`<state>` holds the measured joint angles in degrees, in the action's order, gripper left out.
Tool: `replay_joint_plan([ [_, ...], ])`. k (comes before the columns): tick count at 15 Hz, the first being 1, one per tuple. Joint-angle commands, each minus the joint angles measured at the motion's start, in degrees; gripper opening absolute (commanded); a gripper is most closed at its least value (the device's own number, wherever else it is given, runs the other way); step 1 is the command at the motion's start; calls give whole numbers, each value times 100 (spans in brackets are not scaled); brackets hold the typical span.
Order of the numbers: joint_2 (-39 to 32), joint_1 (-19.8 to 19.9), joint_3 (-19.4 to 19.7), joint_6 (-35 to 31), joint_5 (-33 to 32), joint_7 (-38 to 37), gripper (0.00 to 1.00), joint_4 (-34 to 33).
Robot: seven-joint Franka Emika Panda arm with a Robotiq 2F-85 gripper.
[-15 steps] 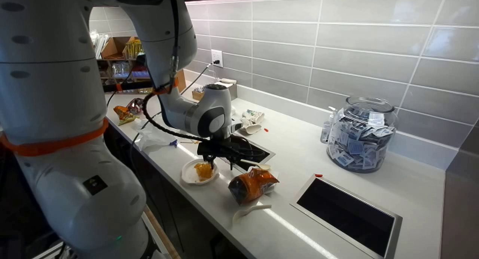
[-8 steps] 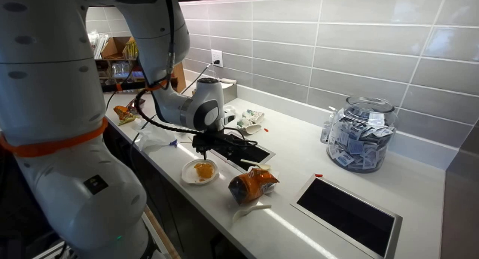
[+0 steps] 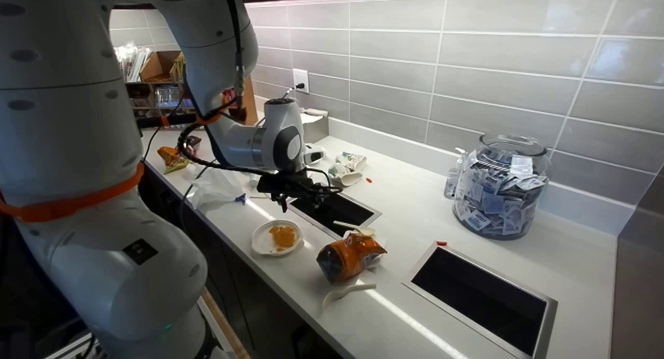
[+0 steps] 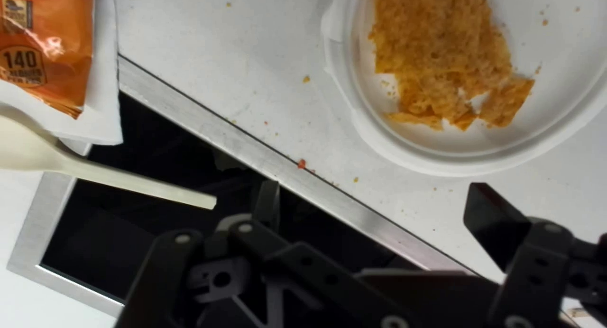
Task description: Pour the contents from the white plate into the left bin
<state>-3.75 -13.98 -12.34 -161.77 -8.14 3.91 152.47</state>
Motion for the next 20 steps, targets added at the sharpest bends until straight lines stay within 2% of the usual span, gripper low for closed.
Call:
replay_joint_plan([
  [1, 2, 35, -29, 12, 13, 26, 100, -2],
  [5, -79, 22, -90, 19, 178, 76, 100, -29],
  [8, -158, -128, -153, 168, 42, -459, 100, -99],
  [9, -122, -221, -75, 266, -304, -920, 100, -107],
  [14, -114, -486, -31, 637, -913, -2457, 100, -230],
  [20, -425, -691, -44, 842, -1451, -3873, 100, -439],
])
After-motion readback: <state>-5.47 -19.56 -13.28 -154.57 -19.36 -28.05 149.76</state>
